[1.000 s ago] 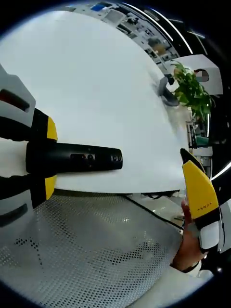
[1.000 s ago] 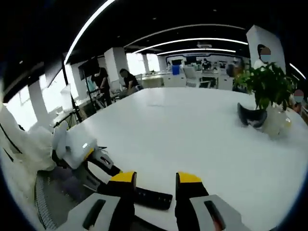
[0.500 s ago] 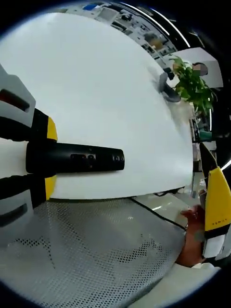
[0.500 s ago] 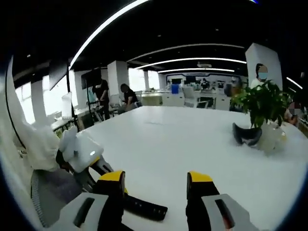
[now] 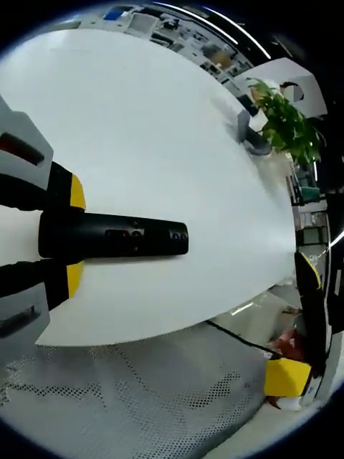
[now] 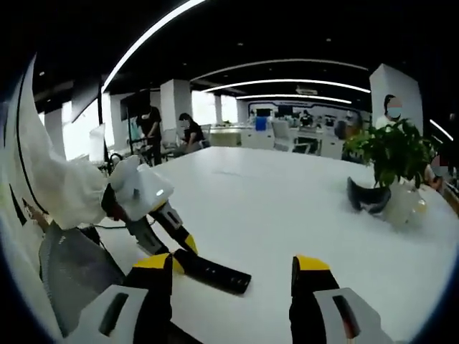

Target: Press the specified remote control buttons in sequence, fully releasing each button before pressing the next.

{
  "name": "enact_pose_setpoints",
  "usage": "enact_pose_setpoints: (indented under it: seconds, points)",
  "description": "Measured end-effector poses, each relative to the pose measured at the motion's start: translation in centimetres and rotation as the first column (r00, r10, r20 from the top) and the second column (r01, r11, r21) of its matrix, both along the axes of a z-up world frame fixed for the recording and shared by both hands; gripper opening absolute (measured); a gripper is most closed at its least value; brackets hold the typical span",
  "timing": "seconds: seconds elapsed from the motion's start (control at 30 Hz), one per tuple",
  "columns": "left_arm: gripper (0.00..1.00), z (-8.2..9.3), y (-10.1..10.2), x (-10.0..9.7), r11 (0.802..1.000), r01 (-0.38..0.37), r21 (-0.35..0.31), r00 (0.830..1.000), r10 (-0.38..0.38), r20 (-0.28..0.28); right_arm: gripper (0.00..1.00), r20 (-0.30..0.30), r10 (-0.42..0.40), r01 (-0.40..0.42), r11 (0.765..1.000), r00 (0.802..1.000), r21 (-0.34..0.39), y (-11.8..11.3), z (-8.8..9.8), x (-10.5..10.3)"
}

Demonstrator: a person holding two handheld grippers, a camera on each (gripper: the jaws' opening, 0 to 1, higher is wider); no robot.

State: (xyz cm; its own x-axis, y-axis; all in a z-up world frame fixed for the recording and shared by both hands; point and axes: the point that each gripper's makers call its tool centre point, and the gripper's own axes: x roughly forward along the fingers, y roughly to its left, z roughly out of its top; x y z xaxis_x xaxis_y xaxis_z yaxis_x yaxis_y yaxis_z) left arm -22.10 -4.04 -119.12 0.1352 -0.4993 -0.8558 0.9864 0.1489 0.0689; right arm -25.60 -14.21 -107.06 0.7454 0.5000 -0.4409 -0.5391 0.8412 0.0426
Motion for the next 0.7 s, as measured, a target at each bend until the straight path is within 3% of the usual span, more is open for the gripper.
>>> enact_pose_setpoints:
  seconds: [0.17,0.7]
  points:
    - [0.24,-0.1,-0.1,1.8,1.0,0.023,0.005,1.0,-0.023,-0.019,0.63,-0.023,-0.005,0.004,1.0,1.0,-0.02,-0.2,-0.5,0.0]
    - [0.24,0.3,0.8,9.2,0.995,0.073,0.064,0.996,-0.076,0.044,0.61,-0.07,-0.017,0.012,0.997,0.997,-0.07,-0.5,-1.7,-0.1]
